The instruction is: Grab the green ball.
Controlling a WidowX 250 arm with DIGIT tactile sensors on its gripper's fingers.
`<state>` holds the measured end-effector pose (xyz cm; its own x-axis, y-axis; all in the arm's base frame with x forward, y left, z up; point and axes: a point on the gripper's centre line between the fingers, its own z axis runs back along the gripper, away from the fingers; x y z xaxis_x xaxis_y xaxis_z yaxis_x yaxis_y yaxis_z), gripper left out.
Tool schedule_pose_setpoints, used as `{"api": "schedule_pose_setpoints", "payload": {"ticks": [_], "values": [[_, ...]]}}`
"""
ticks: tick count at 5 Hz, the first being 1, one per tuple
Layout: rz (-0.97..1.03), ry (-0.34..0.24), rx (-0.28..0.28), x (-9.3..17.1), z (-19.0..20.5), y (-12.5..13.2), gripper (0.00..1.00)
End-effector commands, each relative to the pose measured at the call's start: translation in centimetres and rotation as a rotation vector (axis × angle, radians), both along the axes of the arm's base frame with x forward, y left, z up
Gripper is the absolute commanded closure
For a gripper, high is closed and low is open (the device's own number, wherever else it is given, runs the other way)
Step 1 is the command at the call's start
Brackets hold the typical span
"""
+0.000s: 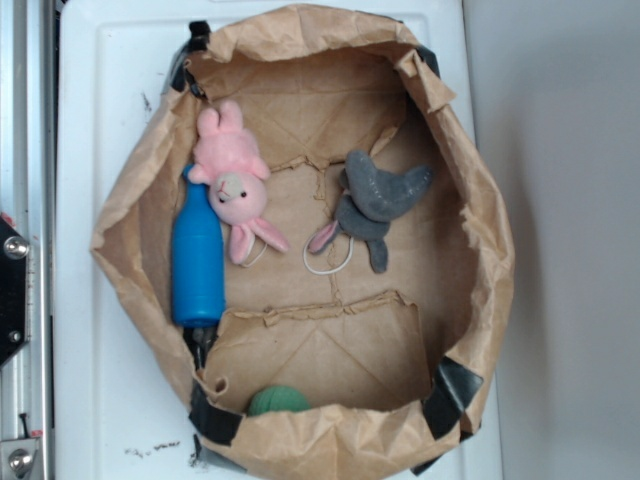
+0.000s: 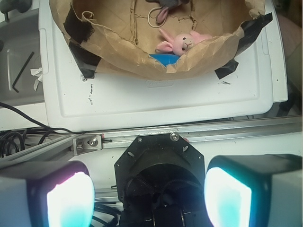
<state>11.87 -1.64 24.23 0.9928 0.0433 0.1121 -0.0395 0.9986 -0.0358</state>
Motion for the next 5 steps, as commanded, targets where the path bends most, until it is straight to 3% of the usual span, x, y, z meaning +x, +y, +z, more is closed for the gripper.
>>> {"api": "schedule_pose_setpoints", "payload": {"ticks": [1, 2, 3, 5], "values": [[0.000, 0.000, 0.000, 0.0, 0.0, 0.0, 0.00], [0.062, -0.009, 0.038, 2.9, 0.0, 1.1, 0.00], [-0.003, -0.010, 0.050, 1.3, 0.0, 1.6, 0.00], [-0.003, -0.010, 0.050, 1.3, 0.0, 1.6, 0.00]]}}
